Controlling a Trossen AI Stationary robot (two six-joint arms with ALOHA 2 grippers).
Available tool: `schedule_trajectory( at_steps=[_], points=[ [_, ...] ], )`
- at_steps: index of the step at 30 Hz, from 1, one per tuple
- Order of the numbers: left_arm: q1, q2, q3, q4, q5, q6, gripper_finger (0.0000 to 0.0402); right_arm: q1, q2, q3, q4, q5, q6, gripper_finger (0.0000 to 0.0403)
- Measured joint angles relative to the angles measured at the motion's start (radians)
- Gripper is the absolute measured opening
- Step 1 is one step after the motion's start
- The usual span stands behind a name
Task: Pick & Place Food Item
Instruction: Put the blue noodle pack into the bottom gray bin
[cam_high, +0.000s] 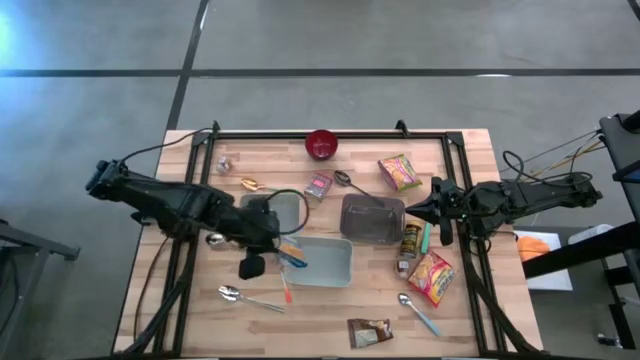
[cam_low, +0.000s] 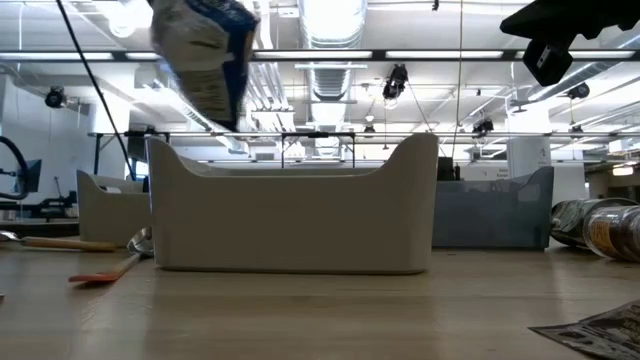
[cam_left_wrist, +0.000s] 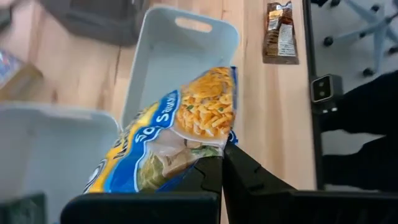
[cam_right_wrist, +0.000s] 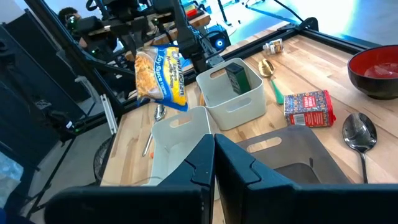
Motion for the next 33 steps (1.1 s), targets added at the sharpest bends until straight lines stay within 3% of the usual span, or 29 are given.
schedule_trajectory(
  at_steps=[8, 17, 26, 33],
  points=[
    [0.079, 0.094, 0.047, -0.035, 0.019, 0.210, 0.0000, 0.000, 0.000, 0.000, 0.000, 0.000, 0.000, 0.0008],
    [0.085, 0.176, 0.056, -0.045, -0.003, 0.295, 0.0000, 0.000, 0.000, 0.000, 0.000, 0.000, 0.000, 0.0008],
    [0.052, 0.205, 0.092, -0.048, -0.131, 0.352, 0.0000, 0.000, 0.000, 0.000, 0.000, 0.000, 0.000, 0.0008],
    [0.021, 0.258, 0.122, -0.052, -0.151, 0.375, 0.0000, 0.000, 0.000, 0.000, 0.000, -0.001, 0.000, 0.0008]
  ],
)
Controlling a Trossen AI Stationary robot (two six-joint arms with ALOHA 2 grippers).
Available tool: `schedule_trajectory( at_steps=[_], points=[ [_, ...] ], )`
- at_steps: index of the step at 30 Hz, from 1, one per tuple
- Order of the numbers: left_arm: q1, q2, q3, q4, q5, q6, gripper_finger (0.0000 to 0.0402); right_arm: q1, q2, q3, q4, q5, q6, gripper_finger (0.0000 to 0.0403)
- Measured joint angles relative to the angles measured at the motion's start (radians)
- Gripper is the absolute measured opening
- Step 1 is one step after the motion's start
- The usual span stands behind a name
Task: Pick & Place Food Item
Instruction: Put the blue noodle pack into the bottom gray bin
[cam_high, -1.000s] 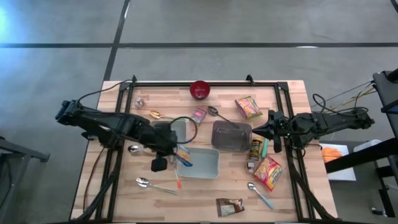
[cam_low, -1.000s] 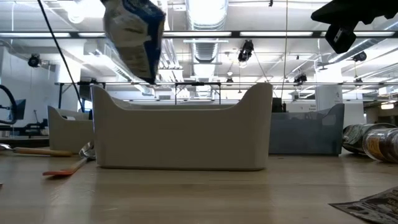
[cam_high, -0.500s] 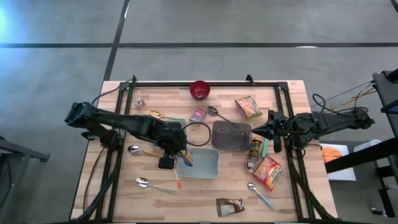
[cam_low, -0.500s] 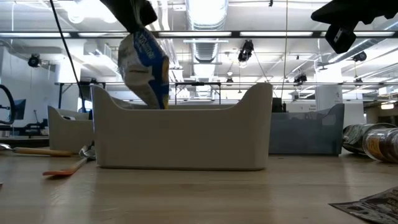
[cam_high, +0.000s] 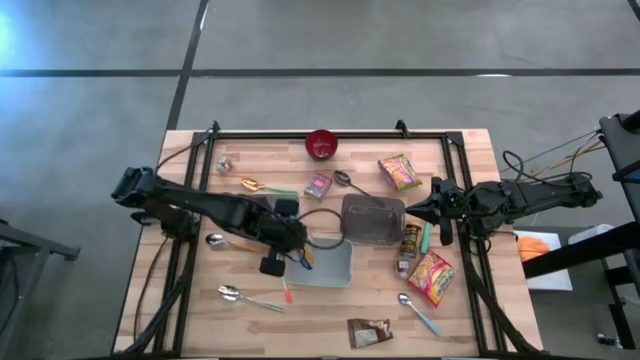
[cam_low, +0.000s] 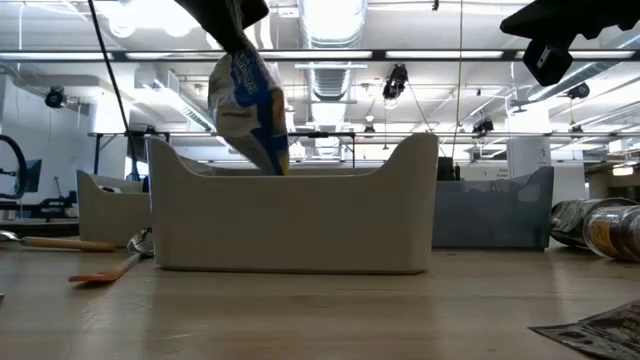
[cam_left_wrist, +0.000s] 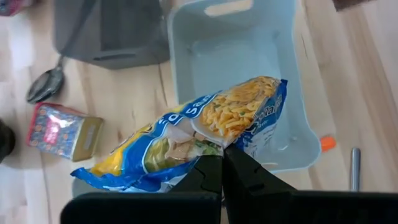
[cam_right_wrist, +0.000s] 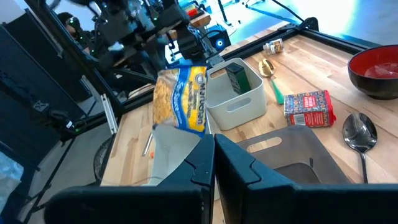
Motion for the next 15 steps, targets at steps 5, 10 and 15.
schedule_trajectory(
  at_steps=[5, 10, 15],
  points=[
    [-0.031, 0.050, -0.001, -0.002, -0.017, -0.006, 0.0000, 0.000, 0.000, 0.000, 0.000, 0.000, 0.005, 0.0008],
    [-0.039, 0.068, -0.001, -0.001, -0.046, -0.035, 0.0000, 0.000, 0.000, 0.000, 0.000, -0.001, 0.008, 0.0008],
    [-0.042, 0.085, -0.001, 0.001, -0.051, -0.035, 0.0000, 0.000, 0.000, 0.000, 0.000, -0.002, 0.008, 0.0008]
  ],
)
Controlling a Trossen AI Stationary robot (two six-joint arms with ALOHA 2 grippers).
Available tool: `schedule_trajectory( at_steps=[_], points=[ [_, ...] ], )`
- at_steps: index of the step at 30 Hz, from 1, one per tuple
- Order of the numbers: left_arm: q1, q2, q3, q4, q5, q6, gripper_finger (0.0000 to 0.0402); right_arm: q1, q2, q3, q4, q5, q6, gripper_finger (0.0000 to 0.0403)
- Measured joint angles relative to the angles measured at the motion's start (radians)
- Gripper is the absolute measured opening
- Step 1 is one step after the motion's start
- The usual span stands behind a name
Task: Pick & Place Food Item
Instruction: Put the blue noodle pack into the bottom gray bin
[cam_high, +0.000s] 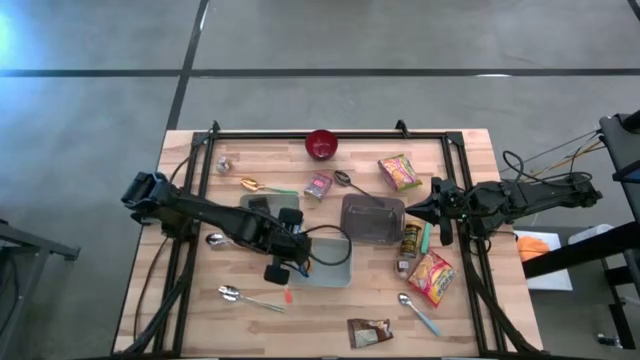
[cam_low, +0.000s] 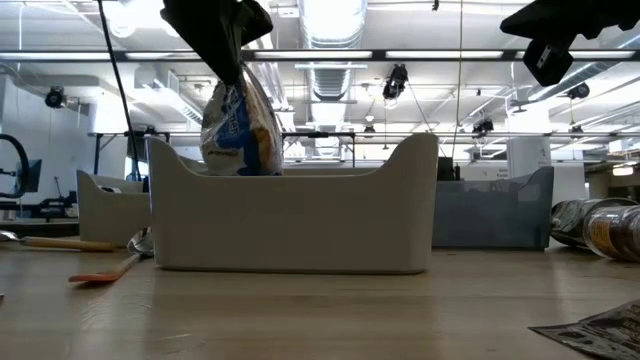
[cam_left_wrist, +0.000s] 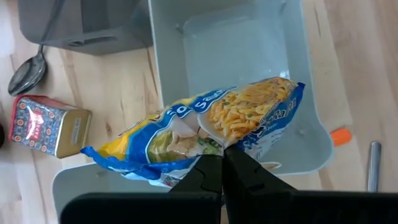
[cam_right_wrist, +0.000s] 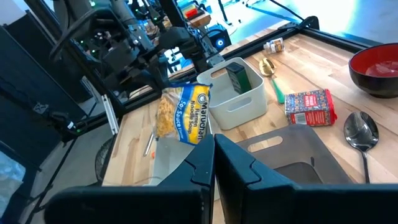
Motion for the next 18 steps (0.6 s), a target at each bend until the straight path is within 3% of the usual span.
schedule_trajectory(
  at_steps=[18],
  points=[
    [-0.032, 0.082, -0.002, -0.003, 0.000, -0.036, 0.0000, 0.000, 0.000, 0.000, -0.002, -0.002, 0.000, 0.0008]
  ],
)
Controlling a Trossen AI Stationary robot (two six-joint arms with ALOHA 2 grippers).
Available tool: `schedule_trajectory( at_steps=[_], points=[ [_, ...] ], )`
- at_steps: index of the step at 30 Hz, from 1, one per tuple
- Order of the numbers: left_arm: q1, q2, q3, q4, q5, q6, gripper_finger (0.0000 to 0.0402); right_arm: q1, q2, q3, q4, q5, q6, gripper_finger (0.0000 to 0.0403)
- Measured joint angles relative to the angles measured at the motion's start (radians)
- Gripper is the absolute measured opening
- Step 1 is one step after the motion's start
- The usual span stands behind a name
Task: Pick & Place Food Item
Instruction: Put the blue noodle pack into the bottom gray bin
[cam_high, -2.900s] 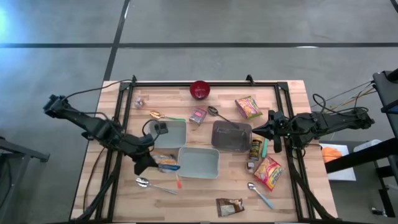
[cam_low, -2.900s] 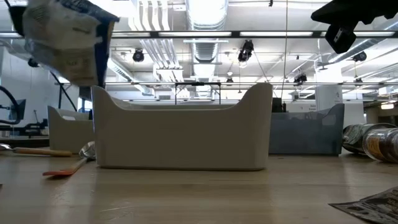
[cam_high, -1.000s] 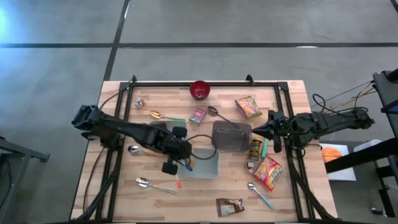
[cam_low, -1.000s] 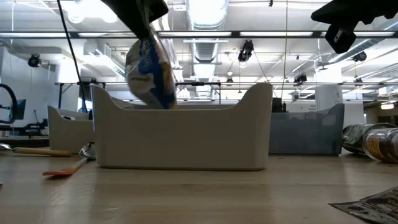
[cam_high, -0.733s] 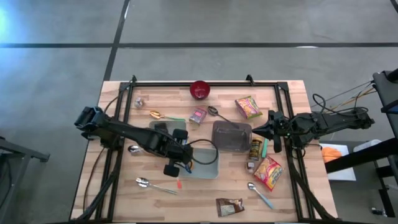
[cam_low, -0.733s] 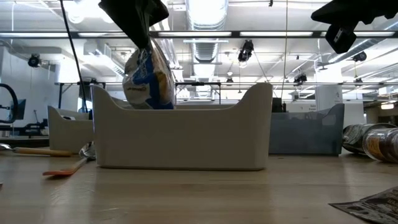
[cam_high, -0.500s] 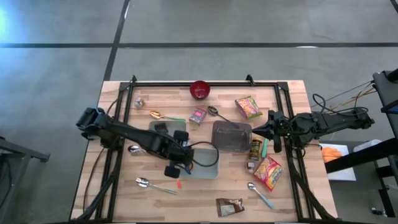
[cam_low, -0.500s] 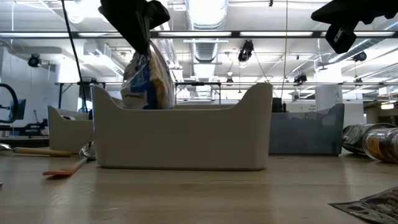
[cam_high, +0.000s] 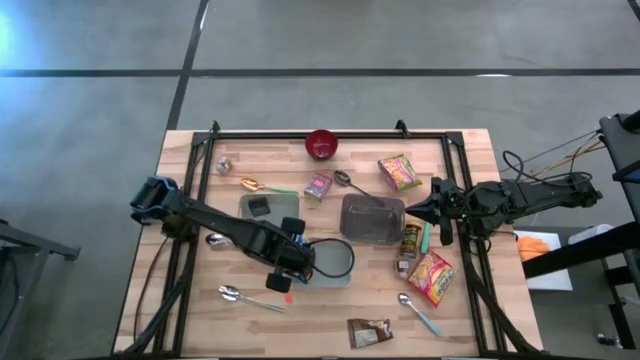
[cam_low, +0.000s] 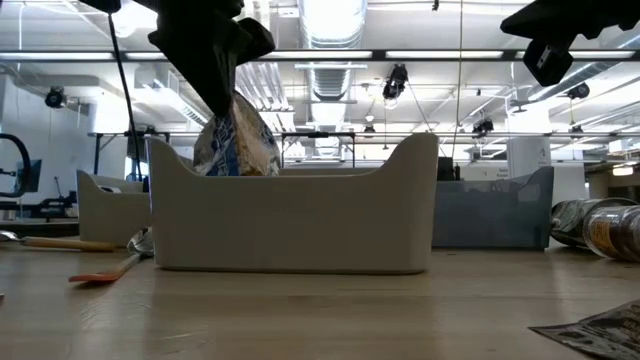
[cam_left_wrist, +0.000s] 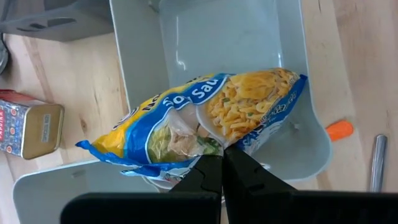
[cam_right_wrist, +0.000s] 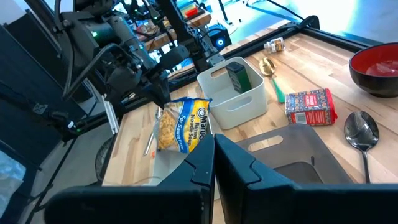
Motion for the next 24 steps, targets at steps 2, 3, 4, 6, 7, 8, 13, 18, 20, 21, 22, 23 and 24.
schedule_trajectory(
  at_steps=[2, 3, 4, 6, 7, 8, 13, 18, 20, 21, 22, 23, 24],
  points=[
    [0.000, 0.000, 0.000, -0.007, 0.000, -0.011, 0.0000, 0.000, 0.000, 0.000, 0.000, 0.000, 0.000, 0.0008],
    [0.000, 0.000, 0.000, -0.013, 0.002, -0.013, 0.0000, 0.000, 0.000, 0.000, -0.001, 0.000, 0.000, 0.0008],
    [0.000, 0.000, 0.000, -0.019, 0.005, -0.013, 0.0000, 0.000, 0.000, 0.000, -0.001, 0.000, 0.000, 0.0008],
    [-0.001, 0.000, 0.000, -0.030, 0.015, -0.014, 0.0000, 0.000, 0.000, 0.000, -0.002, 0.000, 0.000, 0.0008],
    [-0.002, 0.000, 0.000, -0.035, 0.023, -0.015, 0.0000, 0.000, 0.000, 0.000, -0.005, 0.000, 0.000, 0.0008],
    [-0.003, 0.000, 0.000, -0.040, 0.030, -0.015, 0.0000, 0.000, 0.000, 0.000, -0.007, 0.000, 0.000, 0.0008],
    [-0.008, 0.000, 0.000, -0.063, 0.069, -0.012, 0.0001, 0.000, 0.000, 0.000, -0.007, 0.000, 0.000, 0.0008],
    [-0.013, 0.000, 0.000, -0.066, 0.078, -0.011, 0.0014, 0.000, 0.000, -0.005, -0.007, 0.000, 0.000, 0.0008],
    [-0.015, 0.000, 0.000, -0.066, 0.079, -0.010, 0.0029, 0.000, 0.000, -0.006, -0.007, 0.000, 0.000, 0.0008],
    [-0.015, 0.000, 0.000, -0.066, 0.079, -0.009, 0.0037, 0.000, 0.000, -0.006, -0.007, 0.000, 0.000, 0.0008],
    [-0.015, 0.000, 0.000, -0.066, 0.079, -0.009, 0.0045, 0.000, 0.000, -0.006, -0.007, 0.000, 0.000, 0.0008],
    [-0.015, 0.000, 0.000, -0.066, 0.080, -0.009, 0.0055, 0.000, 0.000, -0.006, -0.007, 0.000, 0.000, 0.0008],
    [-0.015, 0.000, 0.000, -0.066, 0.080, -0.009, 0.0065, 0.000, 0.000, -0.006, -0.007, 0.000, 0.000, 0.0008]
  ],
)
